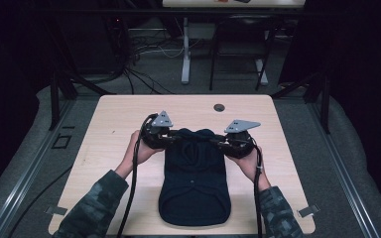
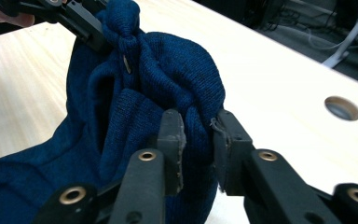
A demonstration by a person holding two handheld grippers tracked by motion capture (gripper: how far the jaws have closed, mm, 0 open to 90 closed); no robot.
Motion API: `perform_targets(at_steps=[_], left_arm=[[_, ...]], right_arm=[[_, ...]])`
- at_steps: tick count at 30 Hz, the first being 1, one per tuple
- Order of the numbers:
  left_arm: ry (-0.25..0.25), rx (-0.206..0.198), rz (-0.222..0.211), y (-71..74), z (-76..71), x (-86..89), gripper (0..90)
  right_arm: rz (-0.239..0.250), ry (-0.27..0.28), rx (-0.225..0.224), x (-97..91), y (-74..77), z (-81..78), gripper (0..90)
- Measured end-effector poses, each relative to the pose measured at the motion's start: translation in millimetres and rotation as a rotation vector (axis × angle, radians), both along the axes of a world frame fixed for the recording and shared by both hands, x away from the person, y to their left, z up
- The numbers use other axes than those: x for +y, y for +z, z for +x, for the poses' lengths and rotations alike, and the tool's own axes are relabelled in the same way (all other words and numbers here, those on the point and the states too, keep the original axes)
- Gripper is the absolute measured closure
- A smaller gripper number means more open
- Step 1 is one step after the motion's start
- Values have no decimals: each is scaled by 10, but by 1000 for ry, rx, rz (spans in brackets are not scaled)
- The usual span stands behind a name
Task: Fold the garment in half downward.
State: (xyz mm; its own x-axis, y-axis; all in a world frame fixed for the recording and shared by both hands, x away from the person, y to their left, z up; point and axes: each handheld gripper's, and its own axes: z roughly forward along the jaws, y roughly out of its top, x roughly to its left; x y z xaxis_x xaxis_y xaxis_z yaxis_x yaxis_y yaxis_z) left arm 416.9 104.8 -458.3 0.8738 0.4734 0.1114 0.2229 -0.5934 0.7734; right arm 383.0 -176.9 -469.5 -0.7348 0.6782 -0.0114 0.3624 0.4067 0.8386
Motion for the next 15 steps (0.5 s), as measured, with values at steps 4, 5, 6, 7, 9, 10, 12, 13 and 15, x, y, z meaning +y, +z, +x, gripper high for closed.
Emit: perform_targets(at_steps=[4,5,6,7,9,10,12,13,15], left_arm=[[-19,-28,17,11,-47,-24,736],[-20,-43,28,15,-65,-31,736],[-22,-51,37,19,-83,-41,736],[-25,-69,45,29,-114,-51,735],[-25,-74,47,34,-125,-54,736],[-24,-82,48,40,-139,-55,735],[-29,-101,52,40,-167,-62,736],[-29,-101,52,40,-167,-62,736],[-43,-117,57,39,-189,-74,736]], right_arm=[[-13,13,29,-24,-21,-20,736],[-18,18,25,-29,-20,-36,745],[-18,18,25,-29,-20,-36,745],[-28,18,11,-31,-17,-71,761],[-30,20,7,-28,-19,-91,762],[-39,23,5,-24,-20,-108,759],[-44,36,28,-29,-27,-139,735],[-44,36,28,-29,-27,-139,735],[-48,45,51,-42,-34,-155,724]])
